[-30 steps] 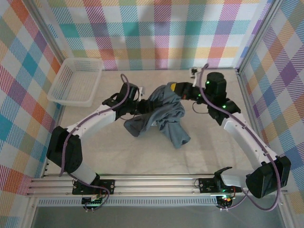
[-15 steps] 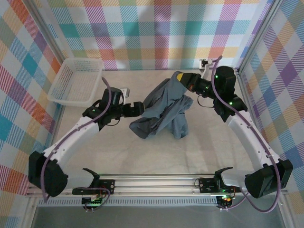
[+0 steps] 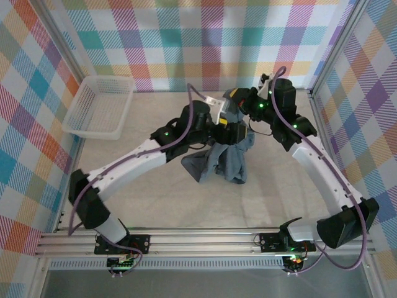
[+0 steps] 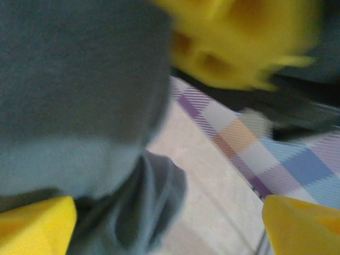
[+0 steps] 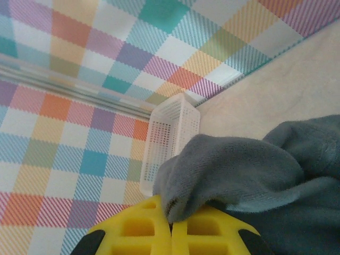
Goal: Fold the inside-out t-shirt
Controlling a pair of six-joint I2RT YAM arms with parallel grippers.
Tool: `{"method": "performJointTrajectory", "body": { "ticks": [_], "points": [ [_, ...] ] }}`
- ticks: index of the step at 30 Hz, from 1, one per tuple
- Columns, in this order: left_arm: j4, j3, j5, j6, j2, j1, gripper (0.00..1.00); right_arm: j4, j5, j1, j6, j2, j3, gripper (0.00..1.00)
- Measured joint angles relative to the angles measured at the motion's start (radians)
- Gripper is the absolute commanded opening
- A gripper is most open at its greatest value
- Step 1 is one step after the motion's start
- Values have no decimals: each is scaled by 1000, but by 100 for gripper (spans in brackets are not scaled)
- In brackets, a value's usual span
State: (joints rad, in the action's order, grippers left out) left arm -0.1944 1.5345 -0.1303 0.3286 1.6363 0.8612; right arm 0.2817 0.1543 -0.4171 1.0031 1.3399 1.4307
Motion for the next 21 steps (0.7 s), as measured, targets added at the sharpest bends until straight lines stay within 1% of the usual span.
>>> {"method": "performJointTrajectory", "body": {
  "ticks": [2, 3, 4, 5, 6, 7, 9, 11, 14, 15, 18, 20, 21],
  "points": [
    [8, -7, 48, 12, 61, 0, 34, 34, -38, -3, 37, 16, 34, 0],
    [16, -26, 73, 19, 77, -2, 19, 54, -56, -3, 49, 21, 56, 0],
    [23, -64, 100, 30, 89, -7, 12, 81, -77, -3, 62, 30, 92, 0],
    [26, -110, 128, 45, 91, -9, 10, 105, -97, -3, 72, 38, 132, 0],
    [28, -155, 154, 53, 91, -10, 10, 124, -111, -1, 79, 45, 171, 0],
    [45, -212, 186, 66, 87, -13, 13, 153, -121, 3, 83, 55, 220, 0],
    [87, -314, 245, 93, 60, -16, 22, 216, -121, 13, 95, 76, 302, 0],
    [66, -439, 301, 119, 1, -22, 29, 215, -118, 45, 114, 106, 392, 0],
    [11, -576, 350, 143, -80, -42, 41, 183, -114, 84, 119, 122, 469, 0],
    [-10, -606, 361, 146, -107, -53, 43, 165, -109, 92, 118, 123, 483, 0],
    [-55, -646, 379, 145, -212, -100, 56, 102, -48, 96, 98, 123, 485, 0],
    [-54, -645, 377, 133, -306, -138, 66, 56, 33, 93, 39, 118, 435, 0],
    [-54, -640, 375, 128, -348, -154, 70, 32, 71, 89, 0, 111, 390, 0]
  ]
}}
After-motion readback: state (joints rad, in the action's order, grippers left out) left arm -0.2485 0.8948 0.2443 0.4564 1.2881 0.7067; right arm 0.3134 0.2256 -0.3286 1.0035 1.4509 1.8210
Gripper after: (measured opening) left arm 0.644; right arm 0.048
